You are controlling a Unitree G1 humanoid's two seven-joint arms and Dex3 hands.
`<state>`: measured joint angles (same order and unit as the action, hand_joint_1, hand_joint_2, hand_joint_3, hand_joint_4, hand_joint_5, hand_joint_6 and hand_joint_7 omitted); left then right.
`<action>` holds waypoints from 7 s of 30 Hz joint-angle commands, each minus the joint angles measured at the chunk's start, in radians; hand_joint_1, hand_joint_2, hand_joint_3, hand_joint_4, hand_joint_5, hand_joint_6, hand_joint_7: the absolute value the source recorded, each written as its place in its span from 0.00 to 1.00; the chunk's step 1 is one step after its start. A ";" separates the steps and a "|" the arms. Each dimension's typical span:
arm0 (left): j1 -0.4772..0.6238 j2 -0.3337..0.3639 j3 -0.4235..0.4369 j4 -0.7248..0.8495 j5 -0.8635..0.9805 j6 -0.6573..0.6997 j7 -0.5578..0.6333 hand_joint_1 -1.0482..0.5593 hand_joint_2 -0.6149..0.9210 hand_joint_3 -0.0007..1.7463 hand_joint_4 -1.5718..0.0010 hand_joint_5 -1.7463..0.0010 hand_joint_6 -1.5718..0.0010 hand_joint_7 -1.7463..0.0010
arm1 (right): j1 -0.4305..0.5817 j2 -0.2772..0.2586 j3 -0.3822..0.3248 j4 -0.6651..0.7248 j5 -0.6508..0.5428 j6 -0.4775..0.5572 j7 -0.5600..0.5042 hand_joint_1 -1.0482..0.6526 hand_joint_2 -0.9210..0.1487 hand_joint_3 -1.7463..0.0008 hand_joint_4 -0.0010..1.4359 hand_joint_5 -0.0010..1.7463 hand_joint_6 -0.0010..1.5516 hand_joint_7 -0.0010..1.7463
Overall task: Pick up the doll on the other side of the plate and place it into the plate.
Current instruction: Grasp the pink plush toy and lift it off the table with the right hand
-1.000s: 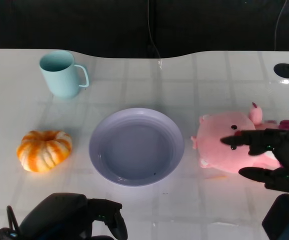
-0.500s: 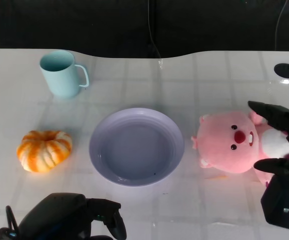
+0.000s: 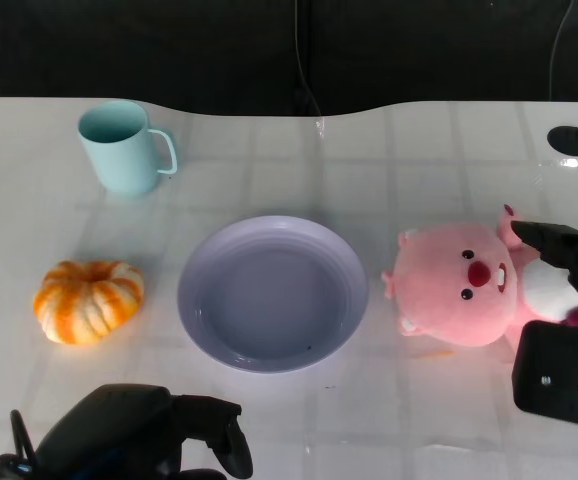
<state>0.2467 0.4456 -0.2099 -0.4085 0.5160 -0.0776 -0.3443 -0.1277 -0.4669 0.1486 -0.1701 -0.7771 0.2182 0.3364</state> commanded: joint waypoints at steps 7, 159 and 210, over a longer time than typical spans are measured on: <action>0.001 0.017 0.004 -0.016 -0.007 0.005 -0.017 0.47 1.00 0.21 0.55 0.22 0.51 0.52 | -0.151 -0.014 0.086 0.252 -0.005 -0.010 -0.006 0.21 0.01 0.99 0.20 0.13 0.17 0.01; 0.055 -0.003 -0.023 -0.116 0.025 0.073 -0.031 0.47 1.00 0.21 0.55 0.23 0.50 0.54 | -0.581 0.110 0.338 1.004 0.012 -0.095 -0.120 0.17 0.00 0.96 0.29 0.06 0.21 0.00; 0.047 0.011 -0.015 -0.060 0.022 0.038 -0.020 0.45 1.00 0.23 0.55 0.24 0.53 0.49 | -0.662 0.187 0.224 1.043 0.181 -0.246 -0.598 0.52 0.43 0.41 0.60 0.99 0.57 0.75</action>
<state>0.2923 0.4415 -0.2346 -0.4772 0.5402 -0.0368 -0.3633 -0.7740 -0.2657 0.3874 0.8866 -0.6059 -0.0357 -0.2681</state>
